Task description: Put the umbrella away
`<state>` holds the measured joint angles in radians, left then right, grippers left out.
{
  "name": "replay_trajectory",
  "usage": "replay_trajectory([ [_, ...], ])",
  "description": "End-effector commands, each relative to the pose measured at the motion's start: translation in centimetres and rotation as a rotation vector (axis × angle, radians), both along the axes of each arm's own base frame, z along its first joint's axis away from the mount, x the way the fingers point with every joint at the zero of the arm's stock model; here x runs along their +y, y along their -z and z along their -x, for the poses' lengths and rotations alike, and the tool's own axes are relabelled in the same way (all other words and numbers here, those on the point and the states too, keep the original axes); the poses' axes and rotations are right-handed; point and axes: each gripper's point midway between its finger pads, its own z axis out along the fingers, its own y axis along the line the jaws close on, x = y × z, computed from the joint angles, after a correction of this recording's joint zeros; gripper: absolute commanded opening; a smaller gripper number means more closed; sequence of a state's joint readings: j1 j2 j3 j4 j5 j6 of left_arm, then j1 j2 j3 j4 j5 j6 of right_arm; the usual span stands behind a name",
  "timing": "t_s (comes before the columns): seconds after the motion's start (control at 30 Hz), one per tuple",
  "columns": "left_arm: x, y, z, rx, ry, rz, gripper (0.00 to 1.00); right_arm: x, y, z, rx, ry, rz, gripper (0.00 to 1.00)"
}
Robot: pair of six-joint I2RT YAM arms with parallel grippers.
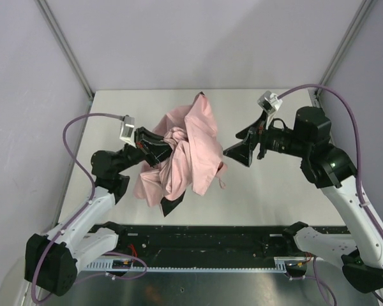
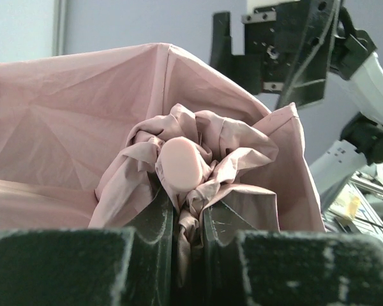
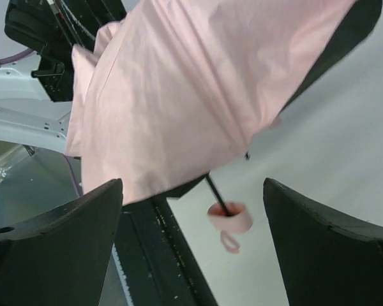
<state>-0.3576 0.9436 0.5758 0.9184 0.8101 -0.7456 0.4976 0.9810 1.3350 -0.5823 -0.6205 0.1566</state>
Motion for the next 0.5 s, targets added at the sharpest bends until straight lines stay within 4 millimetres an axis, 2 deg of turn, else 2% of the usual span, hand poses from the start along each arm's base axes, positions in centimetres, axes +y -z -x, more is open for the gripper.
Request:
replay_trajectory([
  [0.0,0.0,-3.5,2.6,-0.140,0.094,0.010,0.00,2.3,-1.4,-1.0,-0.135,-0.093,0.006,0.94],
  [0.23,-0.5,-2.8,3.4,-0.131,0.169,-0.033,0.00,7.6,-1.2,-0.5,-0.219,-0.172,0.017,0.95],
  [0.47,-1.0,-3.1,3.9,-0.128,0.209,-0.037,0.00,11.8,0.6,0.6,-0.237,-0.231,0.053,0.97],
])
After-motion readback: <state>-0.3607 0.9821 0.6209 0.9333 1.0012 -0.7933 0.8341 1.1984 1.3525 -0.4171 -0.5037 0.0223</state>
